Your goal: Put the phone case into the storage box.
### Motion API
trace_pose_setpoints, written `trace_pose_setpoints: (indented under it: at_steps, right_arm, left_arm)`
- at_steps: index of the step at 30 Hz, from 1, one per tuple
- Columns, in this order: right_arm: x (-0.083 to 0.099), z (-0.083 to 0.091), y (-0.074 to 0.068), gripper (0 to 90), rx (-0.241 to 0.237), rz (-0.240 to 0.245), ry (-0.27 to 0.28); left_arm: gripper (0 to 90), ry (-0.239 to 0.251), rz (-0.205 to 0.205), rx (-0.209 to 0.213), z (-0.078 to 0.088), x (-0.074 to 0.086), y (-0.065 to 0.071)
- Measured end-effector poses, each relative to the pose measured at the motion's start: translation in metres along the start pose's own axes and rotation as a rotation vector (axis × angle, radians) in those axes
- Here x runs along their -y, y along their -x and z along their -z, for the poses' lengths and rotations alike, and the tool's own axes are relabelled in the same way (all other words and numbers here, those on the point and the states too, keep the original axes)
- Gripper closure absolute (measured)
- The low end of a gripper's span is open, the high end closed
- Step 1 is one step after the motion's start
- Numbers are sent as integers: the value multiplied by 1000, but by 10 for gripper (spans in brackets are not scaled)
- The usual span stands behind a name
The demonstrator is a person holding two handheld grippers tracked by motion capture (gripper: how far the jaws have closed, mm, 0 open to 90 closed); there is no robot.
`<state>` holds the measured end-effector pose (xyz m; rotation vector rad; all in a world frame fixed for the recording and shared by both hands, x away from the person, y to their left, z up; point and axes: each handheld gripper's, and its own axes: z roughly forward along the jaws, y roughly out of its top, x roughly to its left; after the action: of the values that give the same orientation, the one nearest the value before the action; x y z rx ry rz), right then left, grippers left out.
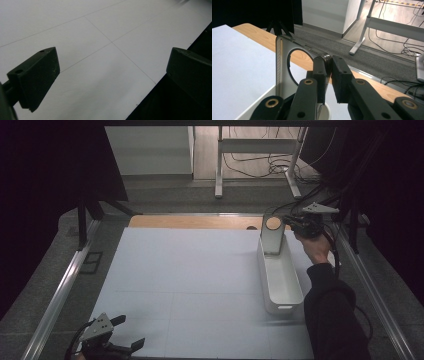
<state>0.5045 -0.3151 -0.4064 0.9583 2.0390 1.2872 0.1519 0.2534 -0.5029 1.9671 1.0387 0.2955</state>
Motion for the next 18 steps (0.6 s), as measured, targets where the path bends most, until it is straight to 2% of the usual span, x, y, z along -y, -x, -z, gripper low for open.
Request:
trace_pose_setpoints:
  at_steps: [6, 18]
  right_arm:
    - [6, -2, 2, 812, -4, 6, -8]
    - [15, -4, 7, 812, -10, -12, 13]
  left_arm:
    - [0, -2, 0, 0, 0, 0, 0]
    - [0, -5, 1, -1, 0, 0, 0]
